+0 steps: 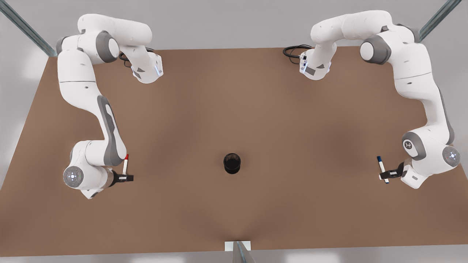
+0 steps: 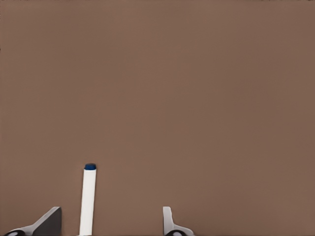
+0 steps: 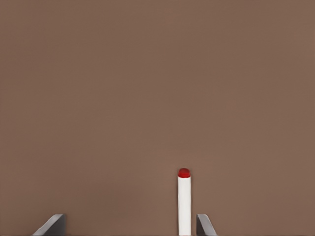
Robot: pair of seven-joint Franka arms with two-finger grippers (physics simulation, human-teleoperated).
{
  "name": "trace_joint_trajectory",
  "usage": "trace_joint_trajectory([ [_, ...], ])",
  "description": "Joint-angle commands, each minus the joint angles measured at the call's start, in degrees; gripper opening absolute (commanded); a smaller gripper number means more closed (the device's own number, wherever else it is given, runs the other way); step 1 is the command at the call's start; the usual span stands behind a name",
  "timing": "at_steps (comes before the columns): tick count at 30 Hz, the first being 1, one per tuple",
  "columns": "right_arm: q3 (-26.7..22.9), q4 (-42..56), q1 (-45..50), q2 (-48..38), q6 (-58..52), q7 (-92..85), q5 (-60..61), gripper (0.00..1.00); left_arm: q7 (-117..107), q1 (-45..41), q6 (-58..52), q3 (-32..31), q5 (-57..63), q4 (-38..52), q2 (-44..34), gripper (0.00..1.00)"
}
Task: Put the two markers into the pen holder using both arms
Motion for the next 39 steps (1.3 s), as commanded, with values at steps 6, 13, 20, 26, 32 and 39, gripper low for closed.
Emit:
trace_joint_trajectory([
  [6,-0.07,-4.24,-1.06,3.96,13.73,2.70,-2.24,1.00,17.34,2.50,15.42,-0.11,-0.24,-0.27,4.17,0.86],
  [13,0.02,-14.52,-2.56,-1.58,19.09,2.78,-2.94,0.62,17.43,2.41,15.59,-0.11,-2.00,-0.36,5.31,0.60],
  [20,0.28,-15.14,-3.35,-1.32,20.32,2.70,-2.94,0.39,17.17,2.41,15.59,-0.11,-2.17,-0.36,5.40,0.49],
  [26,2.74,-20.32,-5.98,-4.57,19.53,1.99,-2.94,0.37,11.63,1.88,15.59,-0.02,-5.78,-0.54,5.67,0.48],
  [32,2.83,-21.73,-5.98,-4.66,19.80,2.17,-2.94,0.36,11.54,1.88,15.59,0.07,-5.51,-0.54,6.19,0.48],
  [39,3.35,-21.64,-5.90,-6.68,18.92,2.78,-2.94,0.21,7.59,1.97,15.42,0.24,-0.50,-0.80,6.46,0.48],
])
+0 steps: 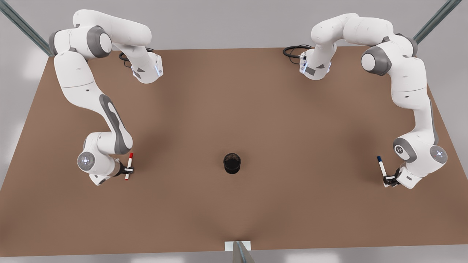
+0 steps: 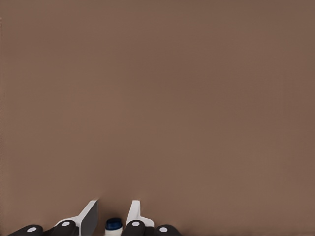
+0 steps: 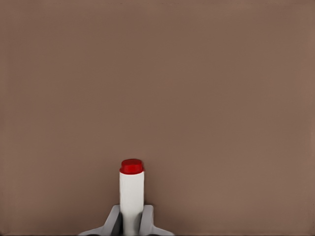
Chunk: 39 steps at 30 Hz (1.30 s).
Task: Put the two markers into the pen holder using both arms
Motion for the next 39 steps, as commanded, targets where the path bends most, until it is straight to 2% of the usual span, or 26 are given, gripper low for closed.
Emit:
trace_joint_trajectory([
  [1,0.45,0.15,0.04,-1.76,-2.09,1.62,-0.62,0.21,-3.86,0.01,-0.15,0.00,1.55,-0.09,-0.08,0.47],
  [4,2.38,0.94,0.13,-6.50,-5.43,1.62,-0.53,0.21,-3.95,0.10,-0.33,0.00,1.46,-1.23,-0.16,0.47],
  [6,6.42,1.99,0.13,-12.74,-5.52,0.82,-0.62,0.21,-4.22,0.10,-0.33,0.00,1.46,-1.40,-0.16,0.45],
  [7,9.93,3.31,0.04,-14.33,-5.43,0.82,-0.62,0.21,-4.22,0.19,-0.33,0.00,1.46,-1.67,-0.25,0.44],
  [10,21.19,10.17,0.92,-12.57,-0.78,0.74,-0.79,0.21,-4.30,0.19,-0.41,0.00,1.46,-2.02,-0.25,0.31],
  [12,23.91,11.93,4.52,-9.41,9.41,0.91,-0.88,0.21,-4.30,0.19,-0.41,0.00,1.46,-2.02,-0.34,0.31],
  [13,23.83,14.29,7.85,-6.08,14.43,0.91,-0.97,0.21,-4.30,0.19,-0.41,0.00,1.46,-2.02,-0.34,0.30],
  [14,23.04,23.24,13.56,0.50,14.96,1.26,-1.76,0.21,-4.39,0.10,-0.76,0.09,1.46,-2.02,-0.69,0.29],
  [15,22.34,27.82,17.25,3.42,15.05,1.35,-1.76,0.21,-4.48,0.10,-1.03,0.00,1.46,-2.02,-0.95,0.28],
  [18,9.25,39.70,34.31,7.99,14.96,6.10,-1.67,0.21,-6.41,-1.13,-6.04,0.00,1.90,-2.02,-4.12,0.27],
  [20,4.58,41.72,40.82,8.35,13.56,13.30,-1.67,0.21,-7.20,-2.27,-11.57,0.00,1.99,-1.85,-7.63,0.26],
  [23,2.65,40.85,44.51,8.35,14.34,14.89,-4.49,0.21,-6.68,-2.53,-17.64,-0.44,1.99,-1.49,-11.68,0.24],
  [25,2.56,33.64,44.25,8.35,24.10,14.62,-5.54,0.21,-6.77,-3.85,-19.66,-0.44,2.69,-1.49,-13.08,0.23],
  [28,2.56,30.83,44.25,7.91,25.07,14.62,-9.32,0.21,-7.20,-5.26,-22.30,-0.44,2.69,-1.32,-14.93,0.21],
  [30,2.56,22.66,43.63,7.47,37.11,14.36,-10.37,0.21,-7.20,-6.49,-23.53,-0.70,2.08,-1.23,-16.69,0.21],
  [32,2.56,21.51,43.46,7.03,37.28,14.62,-13.54,0.21,-7.29,-8.68,-25.20,-0.79,-1.87,-1.05,-18.18,0.21],
  [39,2.56,16.32,43.02,6.77,43.70,14.80,-17.85,0.21,-8.00,-9.74,-27.57,-0.70,-4.07,-0.97,-19.15,0.21],
])
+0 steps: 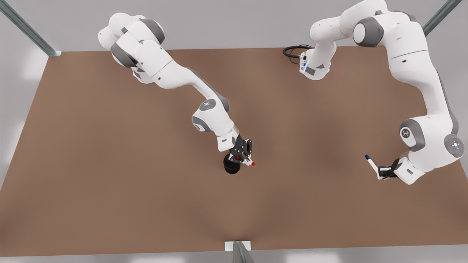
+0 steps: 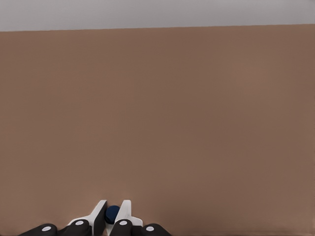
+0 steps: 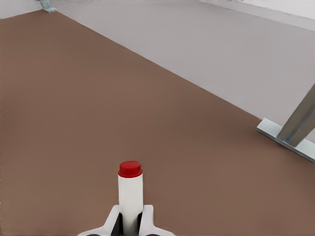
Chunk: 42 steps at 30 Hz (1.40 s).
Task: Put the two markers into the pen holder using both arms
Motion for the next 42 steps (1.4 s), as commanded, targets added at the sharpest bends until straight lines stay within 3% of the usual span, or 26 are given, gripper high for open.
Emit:
trace_joint_trajectory([
  [1,0.09,-0.41,-0.04,-0.75,4.78,5.99,-1.94,0.21,-0.46,0.00,-3.33,0.03,-2.06,0.07,-0.28,0.21],
  [9,0.79,-1.11,-5.75,-0.93,6.62,5.11,-7.74,0.21,-0.54,0.09,-4.30,0.03,-2.14,-0.02,-0.80,0.21],
  [10,0.79,-3.22,-6.72,-0.58,11.01,5.28,-10.20,0.21,-0.54,0.00,-4.30,0.03,-2.15,-0.02,-0.80,0.21],
  [19,0.79,-3.49,-4.96,1.44,11.98,5.64,-10.90,0.21,-0.54,0.09,-4.38,0.12,-2.06,-0.02,-0.89,0.21],
  [21,0.44,-5.16,-5.05,2.59,16.64,5.55,-12.83,0.21,-0.63,0.00,-4.38,0.12,-2.06,-0.02,-1.16,0.21],
  [22,0.27,-5.25,-5.66,2.67,16.73,5.55,-15.73,0.40,-0.72,-0.18,-4.38,0.03,-2.06,-0.02,-1.24,0.21],
  [23,0.18,-5.33,-6.02,2.85,17.26,5.55,-17.58,0.49,-0.89,-0.88,-4.38,0.03,-2.06,-0.02,-1.33,0.21],
  [24,0.09,-5.25,-6.10,2.85,17.43,5.46,-18.46,1.00,-0.98,-1.49,-4.47,0.03,-2.06,-0.02,-1.77,0.21],
  [26,0.18,-5.25,-6.37,2.06,17.17,5.55,-18.55,1.00,-1.25,-3.08,-7.72,-1.99,-2.15,-0.02,-3.70,0.21],
  [27,1.23,-5.42,-9.16,-2.14,11.58,5.55,-18.55,1.00,0.76,-2.90,-9.03,-4.80,-2.15,-0.02,-3.88,0.21],
  [28,10.18,-5.60,-15.32,-11.64,-14.69,5.72,-18.02,1.00,3.85,-2.90,-13.43,-6.21,-5.39,0.24,-5.72,0.21],
  [30,21.71,-2.18,-29.38,-18.33,-42.31,11.52,-8.19,1.00,7.98,-3.08,-17.92,-7.35,-13.22,0.60,-6.16,0.21],
  [31,21.37,0.38,-33.79,-25.42,-54.18,5.83,-0.72,1.00,6.58,-3.52,-16.69,-11.39,-13.75,0.60,-6.43,0.21],
  [32,7.58,-0.05,-27.91,-31.24,-64.20,0.03,5.43,1.00,2.98,-5.79,-15.55,-14.91,-13.48,1.04,-6.08,0.21],
  [33,-3.41,-1.47,-27.64,-34.41,-66.15,-11.76,18.18,1.00,-2.47,-10.28,-13.70,-15.18,-13.48,1.82,-6.17,0.21],
  [35,-10.28,-1.38,-29.04,-36.96,-72.04,-10.36,18.10,1.00,-3.62,-18.37,-8.35,-15.53,-13.57,4.38,-5.99,0.21],
  [37,-10.10,3.45,-30.19,-33.37,-81.18,-9.83,18.28,1.00,2.00,-22.23,-0.44,-15.79,-13.66,4.29,-5.11,0.21],
  [39,-9.84,14.70,-28.87,-26.24,-84.35,-9.66,18.19,1.00,3.41,-23.73,7.91,-15.70,-15.33,3.85,-3.79,0.21],
  [42,-8.18,12.07,-28.34,-27.03,-80.39,-9.04,18.19,1.00,-2.91,-27.77,22.86,-15.70,-15.59,3.85,0.77,0.21],
])
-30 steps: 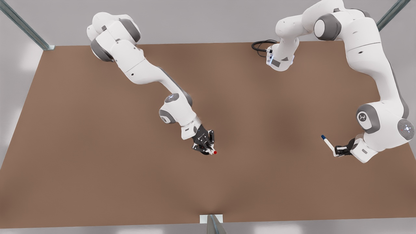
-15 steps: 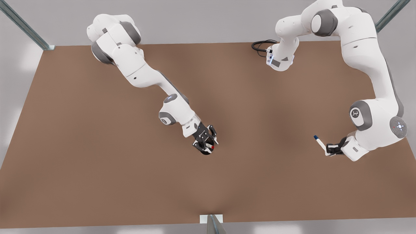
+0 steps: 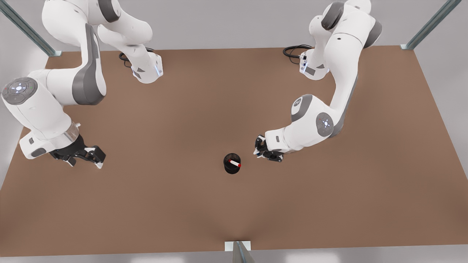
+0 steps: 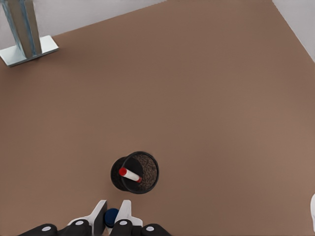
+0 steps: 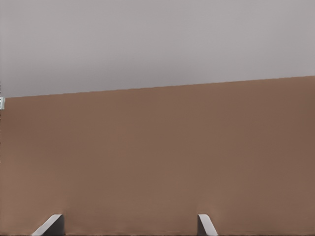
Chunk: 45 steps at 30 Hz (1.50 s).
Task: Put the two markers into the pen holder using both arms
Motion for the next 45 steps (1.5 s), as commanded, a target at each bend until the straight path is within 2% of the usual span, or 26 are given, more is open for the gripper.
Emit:
trace_joint_trajectory([
  [1,1.48,0.36,0.70,0.10,-11.62,-7.08,1.14,1.00,-3.91,-1.54,18.84,-0.02,-1.24,0.02,1.99,0.21],
  [6,1.31,0.36,-0.26,0.37,-9.59,-7.87,1.14,1.00,-14.11,-6.46,30.37,-0.20,-1.06,2.48,7.97,0.21],
  [10,1.40,0.18,-0.44,0.54,-9.51,-7.78,1.49,1.00,-15.08,-8.05,30.45,0.07,-0.98,2.57,8.32,0.21],
  [16,1.31,0.09,-0.70,0.54,-9.42,-8.13,1.58,1.00,-10.07,-5.85,30.10,0.33,-0.98,-2.00,7.53,0.21],
  [32,1.23,0.09,-0.97,1.24,-9.42,-8.22,1.67,1.00,-4.62,-6.73,27.82,0.42,1.31,-9.83,5.68,0.21],
  [33,1.23,0.09,-0.97,1.24,-9.42,-8.22,1.67,1.00,-4.62,-6.73,27.82,0.42,1.31,-9.74,5.68,0.28],
  [34,1.23,0.09,-0.97,1.24,-9.42,-8.22,1.67,1.00,-4.62,-6.64,27.82,0.42,1.40,-9.74,5.68,0.29],
  [35,1.23,0.09,-0.97,1.33,-9.42,-8.22,1.67,1.00,-4.62,-6.64,27.82,0.33,1.31,-9.74,5.77,0.41],
  [36,1.23,0.09,-1.14,1.33,-9.42,-8.31,1.67,1.00,-4.88,-6.55,27.82,0.33,1.31,-9.74,5.68,1.00],
  [40,1.23,0.09,-1.32,1.42,-9.42,-8.31,1.75,1.00,-5.15,-5.24,22.90,1.03,1.31,-9.12,3.84,1.00],
  [43,1.31,-0.52,-2.90,1.60,-10.74,-10.77,5.71,1.00,-5.15,6.18,3.83,1.74,1.40,-6.84,-1.61,1.00],
  [44,1.58,-0.35,-2.64,1.60,-11.35,-10.77,5.71,1.00,-5.15,8.74,0.14,3.23,3.06,-6.84,-3.72,1.00],
  [45,4.03,-0.43,-2.81,0.81,-13.72,-10.07,5.71,1.00,-8.57,8.91,-3.90,7.27,8.16,-6.84,-6.00,1.00],
])
